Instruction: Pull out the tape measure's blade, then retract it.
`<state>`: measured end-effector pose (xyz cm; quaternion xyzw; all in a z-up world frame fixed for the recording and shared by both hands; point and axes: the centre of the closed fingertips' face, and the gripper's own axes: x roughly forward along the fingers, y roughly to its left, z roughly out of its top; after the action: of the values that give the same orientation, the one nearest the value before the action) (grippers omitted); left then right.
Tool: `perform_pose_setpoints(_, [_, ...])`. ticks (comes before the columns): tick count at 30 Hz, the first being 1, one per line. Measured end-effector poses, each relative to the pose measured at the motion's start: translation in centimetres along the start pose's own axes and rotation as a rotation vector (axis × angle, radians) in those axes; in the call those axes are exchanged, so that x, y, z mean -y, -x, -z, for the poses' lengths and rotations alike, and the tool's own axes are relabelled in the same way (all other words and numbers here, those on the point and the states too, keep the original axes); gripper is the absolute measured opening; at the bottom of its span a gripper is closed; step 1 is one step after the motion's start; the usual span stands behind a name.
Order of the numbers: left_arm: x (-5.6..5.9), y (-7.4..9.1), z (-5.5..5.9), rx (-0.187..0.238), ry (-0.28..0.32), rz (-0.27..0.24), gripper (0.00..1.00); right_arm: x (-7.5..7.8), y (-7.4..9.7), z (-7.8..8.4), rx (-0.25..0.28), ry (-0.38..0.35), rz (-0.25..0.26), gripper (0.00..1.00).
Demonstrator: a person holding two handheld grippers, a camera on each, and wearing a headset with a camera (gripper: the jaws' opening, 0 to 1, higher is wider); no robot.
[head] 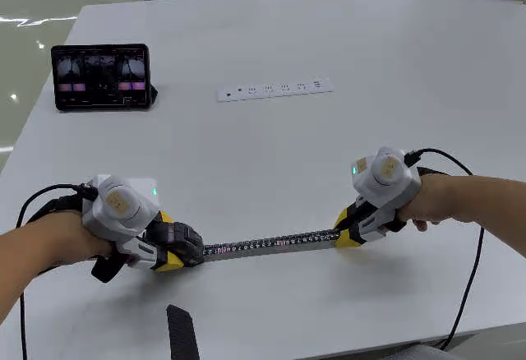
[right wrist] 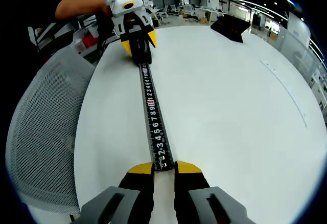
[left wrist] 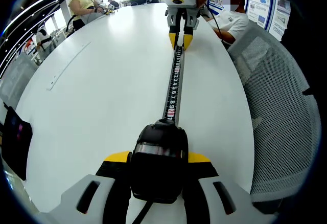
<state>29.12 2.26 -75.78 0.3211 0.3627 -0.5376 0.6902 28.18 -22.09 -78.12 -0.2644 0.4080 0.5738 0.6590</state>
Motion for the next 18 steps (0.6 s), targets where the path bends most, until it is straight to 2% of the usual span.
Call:
perform_pose_setpoints(2, [0.06,0.03,-0.08,-0.005,0.007,-0.003,0.34,-0.12,-0.08,0.01,-0.019,0.034,0.006,0.11])
perform_pose_setpoints(5, [0.08,0.05,-0.11,-0.020,-0.007,-0.001,0.35,-0.03,-0.05,0.07,-0.020,0.038,0.007,0.11])
perform_pose_setpoints(12, [0.22,0.17,-0.18,-0.028,-0.013,0.002,0.35,-0.07,-0.05,0.06,-0.052,0.065,0.009,0.12])
perform_pose_setpoints(18, [0.20,0.23,-0.18,-0.035,-0.016,0.008,0.35,-0.10,0.00,0.04,-0.055,0.066,0.013,0.12])
